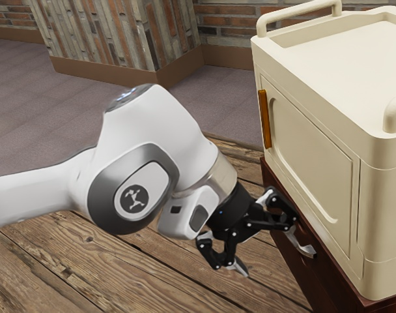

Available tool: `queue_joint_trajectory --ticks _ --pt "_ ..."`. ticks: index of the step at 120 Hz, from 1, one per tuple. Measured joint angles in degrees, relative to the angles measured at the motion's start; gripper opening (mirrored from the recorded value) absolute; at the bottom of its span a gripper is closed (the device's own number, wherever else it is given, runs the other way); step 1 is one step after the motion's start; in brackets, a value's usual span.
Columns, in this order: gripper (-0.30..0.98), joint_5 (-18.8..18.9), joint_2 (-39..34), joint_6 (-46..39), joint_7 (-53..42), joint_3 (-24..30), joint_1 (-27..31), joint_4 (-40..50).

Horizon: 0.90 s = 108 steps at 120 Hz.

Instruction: Pull the drawer handle with one arm to open the drawer

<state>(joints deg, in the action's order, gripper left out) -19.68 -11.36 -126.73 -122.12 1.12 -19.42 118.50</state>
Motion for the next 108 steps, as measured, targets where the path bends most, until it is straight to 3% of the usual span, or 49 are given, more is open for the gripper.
queue_joint_trajectory --ticks 108 --pt "0.70 -0.99 2.06 -3.68 -5.22 -0.09 0.06 0.32"
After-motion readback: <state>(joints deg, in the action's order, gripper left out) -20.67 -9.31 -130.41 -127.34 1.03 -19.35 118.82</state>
